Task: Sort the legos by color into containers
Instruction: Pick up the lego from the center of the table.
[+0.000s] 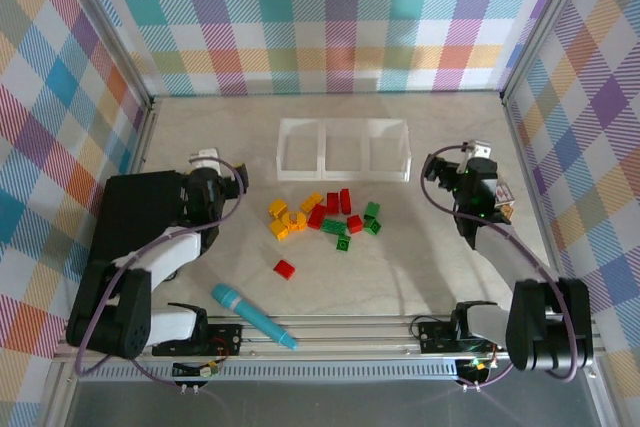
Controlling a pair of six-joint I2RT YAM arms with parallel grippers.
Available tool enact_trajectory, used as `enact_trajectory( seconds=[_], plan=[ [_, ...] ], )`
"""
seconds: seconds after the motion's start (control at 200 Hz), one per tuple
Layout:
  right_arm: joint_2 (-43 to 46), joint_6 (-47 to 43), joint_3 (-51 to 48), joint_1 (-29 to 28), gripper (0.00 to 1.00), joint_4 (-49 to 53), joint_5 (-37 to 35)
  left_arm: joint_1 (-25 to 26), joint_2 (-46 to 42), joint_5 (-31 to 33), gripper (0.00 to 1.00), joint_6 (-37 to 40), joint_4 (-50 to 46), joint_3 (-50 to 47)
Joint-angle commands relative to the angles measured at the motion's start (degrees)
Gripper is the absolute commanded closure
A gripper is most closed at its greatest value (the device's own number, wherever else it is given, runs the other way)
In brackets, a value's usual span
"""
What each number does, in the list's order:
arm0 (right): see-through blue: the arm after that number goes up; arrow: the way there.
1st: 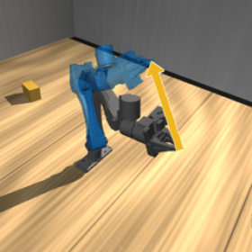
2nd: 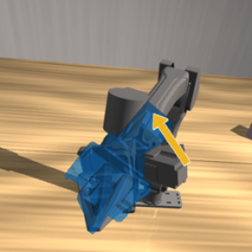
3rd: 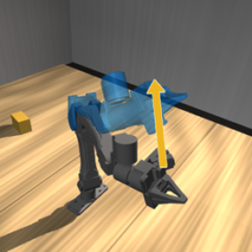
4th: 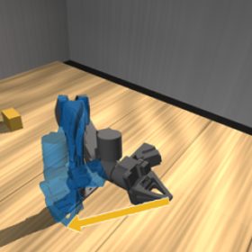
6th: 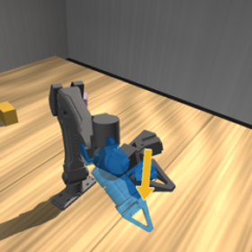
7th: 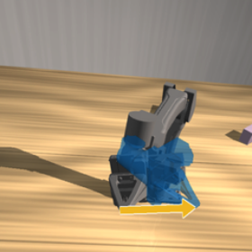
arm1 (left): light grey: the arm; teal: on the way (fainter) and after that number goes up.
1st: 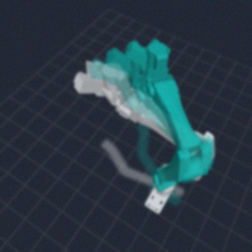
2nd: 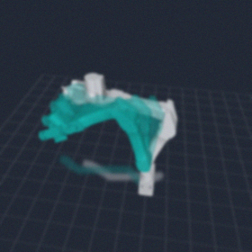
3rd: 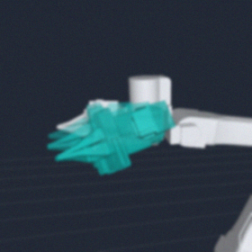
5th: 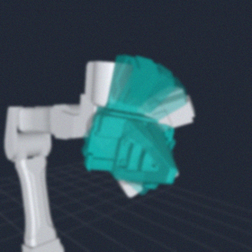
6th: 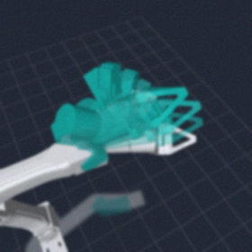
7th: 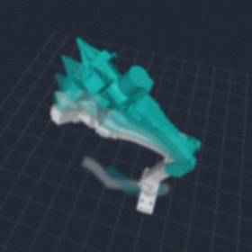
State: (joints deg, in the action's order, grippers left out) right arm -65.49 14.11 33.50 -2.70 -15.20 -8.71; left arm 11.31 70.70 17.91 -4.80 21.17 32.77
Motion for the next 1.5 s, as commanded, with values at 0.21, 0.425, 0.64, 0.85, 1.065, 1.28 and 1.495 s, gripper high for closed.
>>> enact_trajectory(
  seconds=[0.21, 0.425, 0.64, 0.85, 1.065, 1.28, 1.495],
  plan=[
    [0.3, 18.3, 15.4, -1.9, 0.01, 39.3, 20.8, 2.7, -10.5, -8.8, 0.0, -15.3, -31.4, 4.0],
    [-5.8, 21.7, 19.6, -13.1, 0.01, 46.6, 15.3, 4.7, -18.2, -19.0, 0.0, -15.5, -29.1, -3.1],
    [-16.3, 27.0, 24.0, -21.3, 0.03, 49.4, 5.8, 4.9, -19.7, -25.6, 0.0, -12.6, -26.9, -6.1],
    [-23.3, 29.0, 27.7, -22.9, 0.09, 50.4, 3.1, 5.0, -21.6, -28.0, 0.0, -15.5, -20.4, -11.9],
    [-29.0, 28.9, 31.5, -24.3, 0.16, 49.7, 2.4, 5.0, -24.1, -31.7, 0.0, -14.6, -18.4, -13.7],
    [-33.7, 28.5, 34.6, -26.1, 0.24, 50.7, 1.4, 5.5, -25.8, -35.2, 0.0, -14.2, -18.4, -13.4],
    [-35.5, 28.4, 34.9, -27.0, 0.29, 50.5, 0.8, 8.0, -27.9, -32.8, 0.0, -15.1, -21.8, -11.8]
  ],
)
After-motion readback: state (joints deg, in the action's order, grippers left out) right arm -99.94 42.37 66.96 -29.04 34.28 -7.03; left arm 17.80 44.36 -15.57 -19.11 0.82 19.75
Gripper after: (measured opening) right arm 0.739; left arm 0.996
